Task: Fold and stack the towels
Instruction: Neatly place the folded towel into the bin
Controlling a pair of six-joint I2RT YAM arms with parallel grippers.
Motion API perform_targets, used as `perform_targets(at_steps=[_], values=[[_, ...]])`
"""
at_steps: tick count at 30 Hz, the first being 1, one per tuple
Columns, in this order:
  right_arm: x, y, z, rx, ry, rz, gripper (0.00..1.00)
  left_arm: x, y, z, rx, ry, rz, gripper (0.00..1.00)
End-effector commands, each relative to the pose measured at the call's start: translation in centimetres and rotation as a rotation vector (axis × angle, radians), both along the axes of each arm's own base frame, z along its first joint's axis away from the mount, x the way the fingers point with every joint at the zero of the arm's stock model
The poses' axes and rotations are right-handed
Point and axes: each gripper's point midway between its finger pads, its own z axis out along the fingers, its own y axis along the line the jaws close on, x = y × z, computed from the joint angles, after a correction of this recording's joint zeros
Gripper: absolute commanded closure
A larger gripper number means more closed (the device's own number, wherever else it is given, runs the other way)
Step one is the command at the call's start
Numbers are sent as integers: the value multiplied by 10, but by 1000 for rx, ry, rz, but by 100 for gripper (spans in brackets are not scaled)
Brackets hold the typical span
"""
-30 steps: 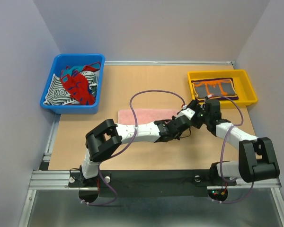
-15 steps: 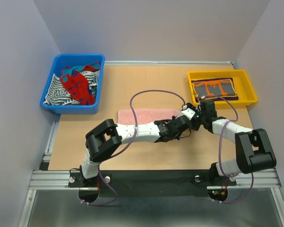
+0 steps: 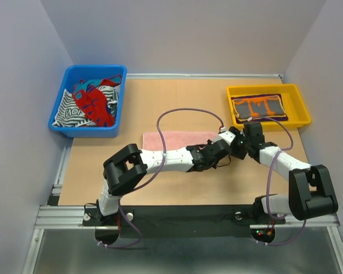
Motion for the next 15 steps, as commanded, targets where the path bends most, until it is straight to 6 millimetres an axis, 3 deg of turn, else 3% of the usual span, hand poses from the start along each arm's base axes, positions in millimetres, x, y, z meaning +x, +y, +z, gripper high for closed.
perform_targets(at_steps=[1, 4, 7, 15], values=[[14, 15, 42, 80, -102, 22, 16, 5, 3, 33, -46, -35, 12, 100], [24, 24, 69, 143, -149, 28, 11, 3, 3, 32, -49, -29, 8, 100], [24, 36, 75, 203, -135, 77, 9, 4, 2, 34, -52, -34, 9, 100], [14, 40, 38, 239, -60, 57, 8, 9, -2, 50, -74, -62, 10, 100]])
